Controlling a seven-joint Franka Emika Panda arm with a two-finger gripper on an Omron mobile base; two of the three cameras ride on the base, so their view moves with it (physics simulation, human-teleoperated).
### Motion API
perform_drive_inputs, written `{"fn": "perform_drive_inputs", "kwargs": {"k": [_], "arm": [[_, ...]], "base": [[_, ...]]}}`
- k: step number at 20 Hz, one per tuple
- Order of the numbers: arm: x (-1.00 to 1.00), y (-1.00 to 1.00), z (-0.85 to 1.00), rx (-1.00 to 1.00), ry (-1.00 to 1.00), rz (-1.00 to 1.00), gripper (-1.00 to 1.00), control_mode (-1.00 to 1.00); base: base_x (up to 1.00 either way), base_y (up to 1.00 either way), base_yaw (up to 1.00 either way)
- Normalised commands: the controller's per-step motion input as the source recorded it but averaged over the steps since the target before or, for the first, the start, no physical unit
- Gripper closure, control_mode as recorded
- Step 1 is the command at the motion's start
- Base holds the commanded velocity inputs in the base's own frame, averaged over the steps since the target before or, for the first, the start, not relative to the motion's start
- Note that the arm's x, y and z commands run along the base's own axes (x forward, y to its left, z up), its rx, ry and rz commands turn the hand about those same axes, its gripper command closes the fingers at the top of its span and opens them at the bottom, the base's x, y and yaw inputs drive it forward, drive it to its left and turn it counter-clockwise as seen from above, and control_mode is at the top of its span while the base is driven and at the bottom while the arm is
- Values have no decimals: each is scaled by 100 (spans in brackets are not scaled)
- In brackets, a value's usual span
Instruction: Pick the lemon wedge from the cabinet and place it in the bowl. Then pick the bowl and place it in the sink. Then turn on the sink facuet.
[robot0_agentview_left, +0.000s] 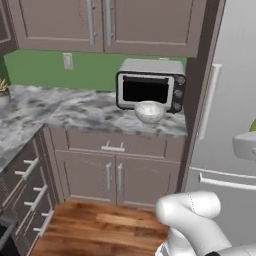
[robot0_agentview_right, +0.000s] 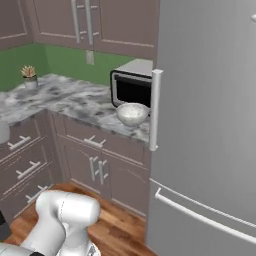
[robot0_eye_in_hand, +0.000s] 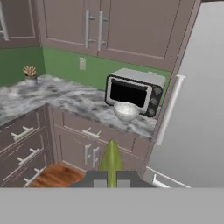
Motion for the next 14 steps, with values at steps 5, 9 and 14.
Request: {"fn": "perform_drive_inputs", "kwargs": {"k": [5,9,14], "arm": [[0,0,0,0,0,0,100,100],[0,0,0,0,0,0,100,100],[0,0,0,0,0,0,100,100]], "base": [[66,22,-30],[51,14,-35],[34,32,-33]]}}
